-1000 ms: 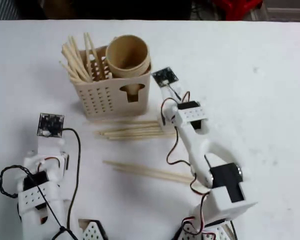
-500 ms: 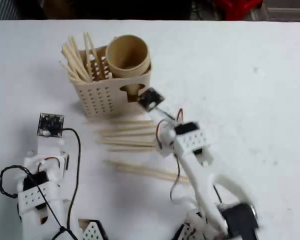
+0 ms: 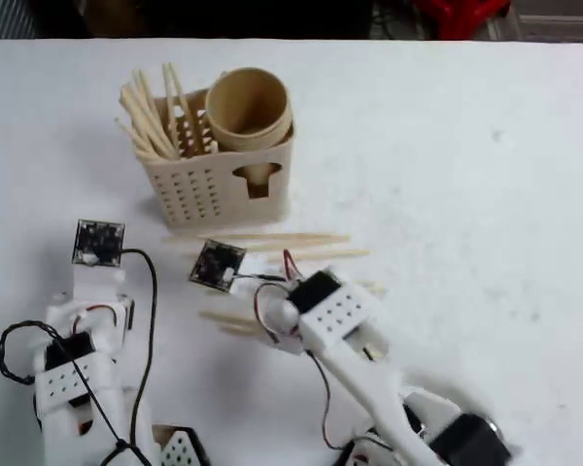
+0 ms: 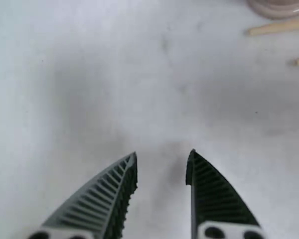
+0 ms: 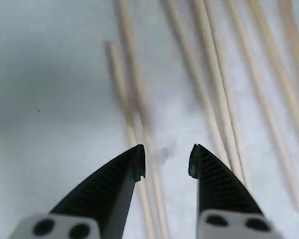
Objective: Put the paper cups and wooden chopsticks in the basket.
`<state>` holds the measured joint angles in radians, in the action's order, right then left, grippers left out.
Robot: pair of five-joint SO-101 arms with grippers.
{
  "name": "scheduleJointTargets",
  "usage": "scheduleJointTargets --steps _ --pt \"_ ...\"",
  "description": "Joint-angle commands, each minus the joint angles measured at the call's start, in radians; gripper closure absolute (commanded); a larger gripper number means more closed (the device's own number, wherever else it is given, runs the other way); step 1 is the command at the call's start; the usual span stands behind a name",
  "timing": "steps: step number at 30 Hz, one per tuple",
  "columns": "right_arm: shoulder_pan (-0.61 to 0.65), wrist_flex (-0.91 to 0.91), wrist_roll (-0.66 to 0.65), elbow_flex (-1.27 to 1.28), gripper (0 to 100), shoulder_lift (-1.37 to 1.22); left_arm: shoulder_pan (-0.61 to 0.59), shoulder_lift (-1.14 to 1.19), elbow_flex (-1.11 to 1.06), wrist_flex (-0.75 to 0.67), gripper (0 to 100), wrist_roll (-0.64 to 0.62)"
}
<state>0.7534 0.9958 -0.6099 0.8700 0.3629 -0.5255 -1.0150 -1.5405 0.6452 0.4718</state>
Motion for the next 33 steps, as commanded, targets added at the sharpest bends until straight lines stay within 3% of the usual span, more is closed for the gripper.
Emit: scheduleJointTargets --steps 1,13,17,18,23,26,33 --pt "0.008 -0.050 -0.040 -0.069 85.1 -0.087 -0.007 -0.019 0.006 -0.017 83 -0.009" --pt "0.005 -0.157 -0.048 -0.101 86.1 -0.329 -0.007 -0.019 0.006 -0.017 83 -0.009" --pt "0.005 -0.159 -0.046 -0.101 99.3 -0.329 -0.007 -0.019 0.006 -0.017 83 -0.009" --pt "0.005 -0.154 -0.046 -0.101 97.6 -0.320 -0.007 -0.019 0.006 -0.017 83 -0.009" --pt "0.007 -0.113 -0.035 -0.104 98.1 -0.150 -0.007 -0.019 0.006 -0.017 83 -0.009" --pt "0.010 -0.061 0.035 -0.140 98.2 0.024 -0.007 -0.019 0.006 -0.017 83 -0.009" --pt "0.010 0.068 0.178 -0.425 98.2 0.295 -0.007 -0.019 0.006 -0.017 83 -0.009"
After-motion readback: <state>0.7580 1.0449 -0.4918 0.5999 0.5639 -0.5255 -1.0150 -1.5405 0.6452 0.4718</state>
